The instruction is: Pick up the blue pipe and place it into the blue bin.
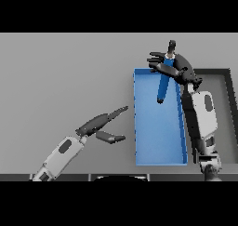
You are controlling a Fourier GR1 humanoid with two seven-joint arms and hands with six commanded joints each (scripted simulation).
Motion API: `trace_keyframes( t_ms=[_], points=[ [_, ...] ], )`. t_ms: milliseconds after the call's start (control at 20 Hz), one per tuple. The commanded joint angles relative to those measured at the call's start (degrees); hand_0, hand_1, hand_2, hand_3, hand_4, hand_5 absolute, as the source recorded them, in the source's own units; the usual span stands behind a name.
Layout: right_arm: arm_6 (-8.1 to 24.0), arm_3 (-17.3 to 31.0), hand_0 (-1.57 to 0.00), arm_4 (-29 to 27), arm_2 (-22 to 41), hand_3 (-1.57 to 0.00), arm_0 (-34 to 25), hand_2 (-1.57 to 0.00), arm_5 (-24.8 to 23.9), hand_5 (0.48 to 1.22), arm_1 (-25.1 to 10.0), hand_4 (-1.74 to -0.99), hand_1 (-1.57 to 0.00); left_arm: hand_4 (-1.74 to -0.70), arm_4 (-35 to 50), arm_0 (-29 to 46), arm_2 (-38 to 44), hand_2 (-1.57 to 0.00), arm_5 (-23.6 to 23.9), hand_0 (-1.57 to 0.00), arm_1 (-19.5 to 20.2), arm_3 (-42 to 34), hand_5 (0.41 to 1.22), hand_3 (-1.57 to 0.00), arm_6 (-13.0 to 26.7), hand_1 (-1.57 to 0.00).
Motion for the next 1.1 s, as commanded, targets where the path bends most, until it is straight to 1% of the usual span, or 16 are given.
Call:
trace_keyframes(
  t_ms=[0,50,200,250,300,350,400,500,550,600,650,750,800,900,950,1050],
  points=[
    [0.0,0.1,-1.57,-1.0,2.3,-1.57,2.1,-1.57,-0.8,1.12,-1.1,-1.741,-1.57,-0.88,-0.1,0.1,-0.1,0.0,0.1,0.0,0.0,-0.4,0.464,0.0,-0.4,0.0],
    [0.0,1.3,-1.57,-2.2,4.4,-1.57,2.8,-1.57,-1.8,1.122,-2.7,-1.741,-1.57,-0.88,-0.6,0.7,-0.6,0.0,0.4,0.0,-0.1,-0.7,0.463,0.0,-0.6,0.0],
    [0.0,1.0,-1.57,-4.7,10.7,-1.57,7.6,-1.57,-3.2,1.121,-5.3,-1.622,-1.57,-0.88,-0.4,0.6,-0.2,0.0,0.7,0.0,0.1,-1.0,0.462,0.0,0.0,0.0],
    [0.0,2.2,-1.57,-5.5,13.5,-1.57,8.0,-1.57,-3.9,1.114,-6.3,-1.591,-1.57,-0.88,-0.1,0.7,-0.2,0.0,0.4,0.0,0.4,-1.2,0.46,0.0,0.1,0.0],
    [0.0,3.4,-1.57,-7.6,17.0,-1.33,7.9,-1.57,-5.1,1.11,-8.3,-1.599,-1.57,-0.89,-0.2,1.0,-0.4,0.0,0.5,0.0,0.1,-1.0,0.457,0.0,0.4,0.0],
    [0.0,5.3,-1.56,-11.2,21.4,-1.12,7.2,-1.39,-7.5,1.133,-10.4,-1.547,-1.46,-0.89,-0.2,0.7,-0.3,0.0,0.5,0.0,-0.1,-0.5,0.455,0.0,0.8,0.0],
    [0.0,6.6,-1.31,-15.5,26.0,-0.9,5.9,-1.11,-9.7,1.15,-12.0,-1.503,-1.17,-0.89,-0.4,0.3,-0.3,0.0,0.9,0.0,-0.4,-0.8,0.453,0.0,1.1,0.0],
    [0.0,9.5,-0.84,-23.3,34.5,-0.57,3.1,-0.71,-12.6,1.176,-15.3,-1.392,-0.75,-0.89,-0.6,0.1,-0.4,0.0,0.7,0.0,-0.5,-0.3,0.453,0.0,0.9,0.0],
    [0.0,9.0,-0.67,-26.4,37.4,-0.46,2.5,-0.57,-13.4,1.157,-16.6,-1.338,-0.6,-0.89,-0.5,0.1,-0.2,0.0,0.8,0.0,-0.3,-0.2,0.454,0.0,1.2,0.0],
    [0.0,8.0,-0.53,-26.9,39.9,-0.37,1.7,-0.46,-12.3,1.141,-17.9,-1.285,-0.48,-0.89,-0.2,0.5,-0.4,0.0,0.6,0.0,-0.3,-0.7,0.453,0.0,1.0,0.0],
    [0.0,8.0,-0.43,-27.9,42.4,-0.29,0.8,-0.36,-11.8,1.081,-19.3,-1.242,-0.38,-0.89,0.0,-0.1,-0.1,0.0,0.7,0.0,-0.5,-0.3,0.453,0.0,2.0,0.0],
    [0.0,7.5,-0.27,-24.1,46.1,-0.19,-0.7,-0.23,-10.7,0.975,-20.6,-1.179,-0.24,-0.89,-0.3,0.6,-0.5,0.0,0.5,0.0,-0.3,-0.5,0.454,0.0,0.8,0.0],
    [-0.4,7.9,-0.22,-22.2,47.4,-0.15,-0.9,-0.19,-10.4,0.924,-20.3,-1.165,-0.19,-0.89,-0.2,0.3,-0.2,0.0,0.7,0.0,-0.4,-0.3,0.453,0.0,0.8,0.0],
    [-1.4,8.2,-0.14,-19.7,48.8,-0.1,-1.5,-0.12,-9.5,0.857,-20.1,-1.131,-0.12,-0.9,-0.5,0.7,-0.6,0.0,0.8,0.0,-0.6,-0.4,0.45,0.0,0.8,0.0],
    [-2.9,9.2,-0.11,-18.5,49.3,-0.08,-1.5,-0.09,-9.7,0.821,-19.7,-1.125,-0.1,-0.9,-0.3,0.7,-0.4,0.0,0.8,0.0,-0.6,-0.5,0.45,0.0,0.8,0.0],
    [-3.1,9.7,-0.07,-18.0,49.4,-0.05,-1.5,-0.06,-9.7,0.764,-19.9,-1.125,-0.06,-0.91,0.4,0.6,-0.3,0.0,0.6,0.0,-0.4,-1.3,0.455,0.0,1.2,0.0]
  ],
)
